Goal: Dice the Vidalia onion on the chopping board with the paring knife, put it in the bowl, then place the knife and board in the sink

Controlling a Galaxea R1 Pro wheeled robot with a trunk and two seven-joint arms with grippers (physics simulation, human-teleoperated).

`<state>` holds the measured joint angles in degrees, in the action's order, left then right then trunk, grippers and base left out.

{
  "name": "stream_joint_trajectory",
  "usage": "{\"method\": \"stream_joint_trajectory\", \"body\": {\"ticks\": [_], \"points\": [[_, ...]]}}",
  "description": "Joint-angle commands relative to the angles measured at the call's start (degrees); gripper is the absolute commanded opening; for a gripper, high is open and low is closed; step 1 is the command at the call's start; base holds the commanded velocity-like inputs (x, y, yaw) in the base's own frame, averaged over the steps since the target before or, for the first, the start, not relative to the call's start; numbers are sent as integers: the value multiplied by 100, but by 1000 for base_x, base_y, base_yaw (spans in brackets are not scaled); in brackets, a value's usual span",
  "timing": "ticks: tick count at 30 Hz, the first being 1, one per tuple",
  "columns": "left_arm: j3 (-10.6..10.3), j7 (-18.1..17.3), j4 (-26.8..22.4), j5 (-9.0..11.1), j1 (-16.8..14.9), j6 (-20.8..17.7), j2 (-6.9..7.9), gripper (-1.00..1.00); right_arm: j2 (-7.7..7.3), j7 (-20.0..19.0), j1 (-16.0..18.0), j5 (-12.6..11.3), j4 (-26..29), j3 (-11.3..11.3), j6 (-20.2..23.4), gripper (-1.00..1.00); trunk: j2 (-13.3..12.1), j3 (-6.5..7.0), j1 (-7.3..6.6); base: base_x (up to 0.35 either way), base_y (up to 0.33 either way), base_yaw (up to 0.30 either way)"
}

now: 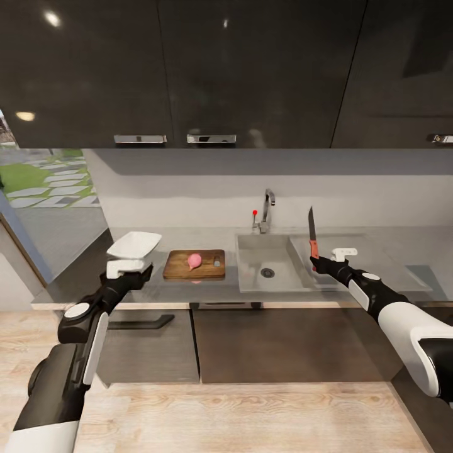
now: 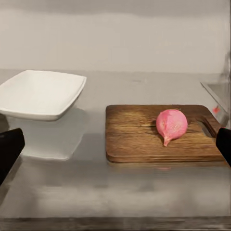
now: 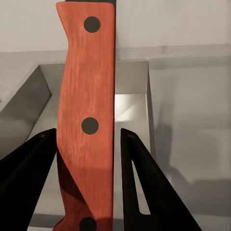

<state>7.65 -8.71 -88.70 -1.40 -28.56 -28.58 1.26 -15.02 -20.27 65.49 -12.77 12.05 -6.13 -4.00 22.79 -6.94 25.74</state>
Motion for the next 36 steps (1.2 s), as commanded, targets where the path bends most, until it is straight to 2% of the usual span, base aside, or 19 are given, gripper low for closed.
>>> {"method": "stream_joint_trajectory", "body": {"ticks": [1, 4, 5, 7, 10, 14, 16, 17, 18, 22, 24, 28, 31, 36], "points": [[11, -61, -7, -16, 66, 61, -2, 100, -4, -12, 8, -58, -11, -46, -22, -100, 13, -12, 4, 0, 0, 0], [47, -144, -7, -17, 488, 396, -3, 100, -2, -12, 7, -59, -10, -46, -22, -100, 13, -12, 4, 0, 0, 0], [216, -225, -7, -16, 837, 716, -3, 100, -1, -12, 7, -59, -10, -46, -22, -100, 13, -12, 4, 0, 0, 0], [364, -463, -7, -17, 1094, 1032, -14, 100, -1, -12, 8, -59, -9, -46, -22, -100, 13, -12, 4, 0, 0, 0], [598, -891, -7, -24, 1409, 1329, -52, 100, -1, -12, 8, -64, -9, -46, -22, -100, 13, -12, 4, 0, 0, 0], [941, -1080, -5, -34, 1709, 1678, -204, 100, 1, -12, 8, -67, -10, -46, -22, -100, 13, -12, 4, 0, 0, 0], [1013, -1105, -2, -39, 1856, 1866, -268, 100, 4, -12, 8, -67, -14, -46, -22, -100, 13, -12, 4, 0, 0, 0], [1028, -1111, -1, -42, 1903, 1922, -289, 100, 7, -12, 8, -67, -13, -46, -22, -100, 13, -12, 4, 0, 0, 0], [1064, -1124, 1, -49, 2069, 2076, -372, 100, 19, -12, 7, -67, -12, -46, -22, -100, 13, -12, 4, 0, 0, 0], [1084, -1131, 2, -52, 2346, 2184, -520, 100, 63, -12, 7, -67, -16, -46, -22, -100, 13, -12, 4, 0, 0, 0], [1083, -1132, 2, -54, 2471, 2257, -573, 100, 70, -12, 7, -67, -16, -46, -22, -100, 13, -12, 4, 0, 0, 0], [1083, -1132, 2, -55, 2816, 2705, -661, 100, 82, -12, 7, -67, -18, -46, -22, -100, 13, -12, 4, 0, 0, 0], [1084, -1132, 2, -54, 3086, 2863, -742, 100, 103, -12, 8, -67, -18, -46, -22, -100, 13, -12, 4, 0, 0, 0], [1083, -1132, -5, -54, 3492, 3198, -799, 100, 129, -12, 7, -67, -18, -46, -22, -100, 13, -12, 4, 0, 0, 0]]}}
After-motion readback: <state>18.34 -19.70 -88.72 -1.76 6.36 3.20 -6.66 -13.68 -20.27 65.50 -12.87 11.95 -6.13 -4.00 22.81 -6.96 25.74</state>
